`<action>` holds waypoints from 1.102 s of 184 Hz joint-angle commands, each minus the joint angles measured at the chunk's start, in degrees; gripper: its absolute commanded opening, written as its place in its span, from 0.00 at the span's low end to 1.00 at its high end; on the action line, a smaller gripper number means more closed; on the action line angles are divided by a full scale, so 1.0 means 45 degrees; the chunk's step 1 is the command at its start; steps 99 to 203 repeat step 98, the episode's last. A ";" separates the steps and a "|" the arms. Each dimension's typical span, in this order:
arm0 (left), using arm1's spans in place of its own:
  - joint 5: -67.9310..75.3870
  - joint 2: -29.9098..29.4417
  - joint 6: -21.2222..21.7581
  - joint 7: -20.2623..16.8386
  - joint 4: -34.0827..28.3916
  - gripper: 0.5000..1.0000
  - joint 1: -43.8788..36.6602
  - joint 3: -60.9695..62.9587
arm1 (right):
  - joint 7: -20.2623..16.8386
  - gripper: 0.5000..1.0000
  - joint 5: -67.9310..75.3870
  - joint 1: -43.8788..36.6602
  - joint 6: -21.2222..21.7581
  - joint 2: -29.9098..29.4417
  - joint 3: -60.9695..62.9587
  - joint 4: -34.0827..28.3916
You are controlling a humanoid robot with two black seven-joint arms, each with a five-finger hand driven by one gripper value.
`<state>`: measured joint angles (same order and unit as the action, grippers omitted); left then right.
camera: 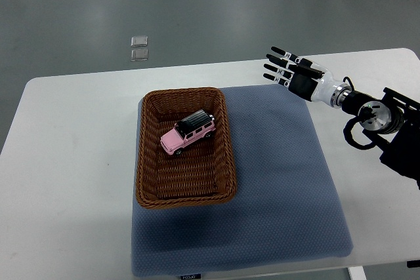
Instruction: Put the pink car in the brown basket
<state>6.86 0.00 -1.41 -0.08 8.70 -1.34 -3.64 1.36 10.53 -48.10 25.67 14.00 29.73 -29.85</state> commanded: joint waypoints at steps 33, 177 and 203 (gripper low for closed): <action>0.0000 0.0000 0.0000 -0.0001 0.0000 1.00 0.0005 0.0009 | 0.0674 0.83 -0.0035 0.0142 0.0156 -0.0182 0.0054 -0.0046; 0.0000 0.0000 0.0000 -0.0001 0.0000 1.00 -0.0014 0.0009 | 0.0713 0.83 0.0004 0.0454 0.0370 -0.0201 0.0269 0.0033; 0.0000 0.0000 0.0000 -0.0001 0.0000 1.00 -0.0014 0.0009 | 0.0713 0.83 0.0004 0.0454 0.0370 -0.0201 0.0269 0.0033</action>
